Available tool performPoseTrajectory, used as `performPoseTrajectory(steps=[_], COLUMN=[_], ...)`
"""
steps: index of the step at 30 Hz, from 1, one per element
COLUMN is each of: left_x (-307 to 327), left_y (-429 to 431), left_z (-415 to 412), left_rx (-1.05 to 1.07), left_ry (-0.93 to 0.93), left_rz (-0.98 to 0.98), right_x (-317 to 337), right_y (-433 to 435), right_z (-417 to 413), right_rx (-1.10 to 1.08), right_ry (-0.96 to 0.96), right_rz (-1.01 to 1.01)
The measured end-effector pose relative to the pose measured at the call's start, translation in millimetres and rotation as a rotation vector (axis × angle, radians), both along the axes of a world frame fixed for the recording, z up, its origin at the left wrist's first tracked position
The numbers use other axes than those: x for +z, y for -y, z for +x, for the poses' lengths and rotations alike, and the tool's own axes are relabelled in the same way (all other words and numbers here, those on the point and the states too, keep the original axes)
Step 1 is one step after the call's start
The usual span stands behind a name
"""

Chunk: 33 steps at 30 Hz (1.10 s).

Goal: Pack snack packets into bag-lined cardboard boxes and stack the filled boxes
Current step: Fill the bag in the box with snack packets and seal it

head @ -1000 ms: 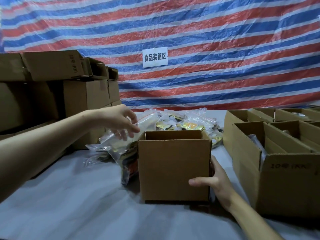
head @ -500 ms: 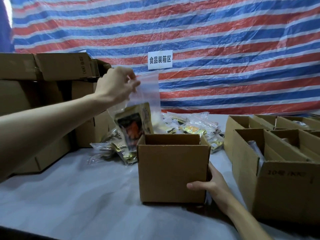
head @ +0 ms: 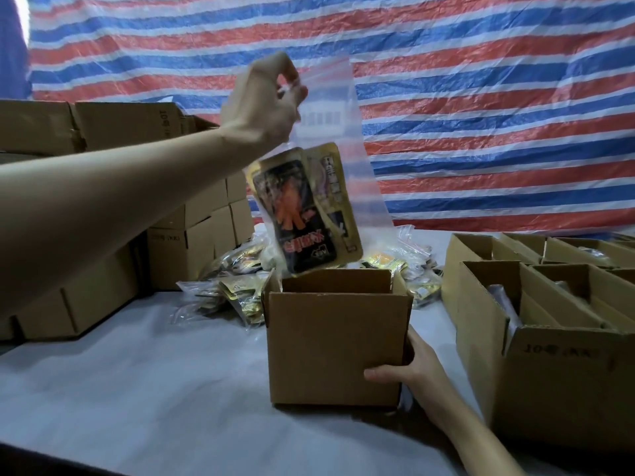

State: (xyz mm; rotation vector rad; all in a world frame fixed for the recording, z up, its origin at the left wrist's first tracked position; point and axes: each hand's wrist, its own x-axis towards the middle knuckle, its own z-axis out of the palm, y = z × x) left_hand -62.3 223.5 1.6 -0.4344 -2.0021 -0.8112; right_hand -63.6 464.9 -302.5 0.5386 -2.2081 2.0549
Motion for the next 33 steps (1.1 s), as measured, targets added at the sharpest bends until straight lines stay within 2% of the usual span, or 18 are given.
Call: performPoseTrajectory(steps=[10,23,29,33], left_x=[-37,-70,-85,-93], left_y=[-18,-18,-17,-20], left_z=[-16,-14,-17,-12], left_rx=[-0.112,-0.262,-0.252,-0.329], left_ry=[0.123,0.077,0.114,0.216], left_rz=[-0.061,-0.271,-0.204,-0.235], right_x=[-6,-7,-3,-3], right_y=[-2,-1,0,0], right_z=[-11,-8,-4,-3], right_rx=[0.054,0.059,0.06,0.05], right_ry=[-0.006,-0.019,-0.01,-0.021], right_rz=[0.028,0.0,0.006,0.001])
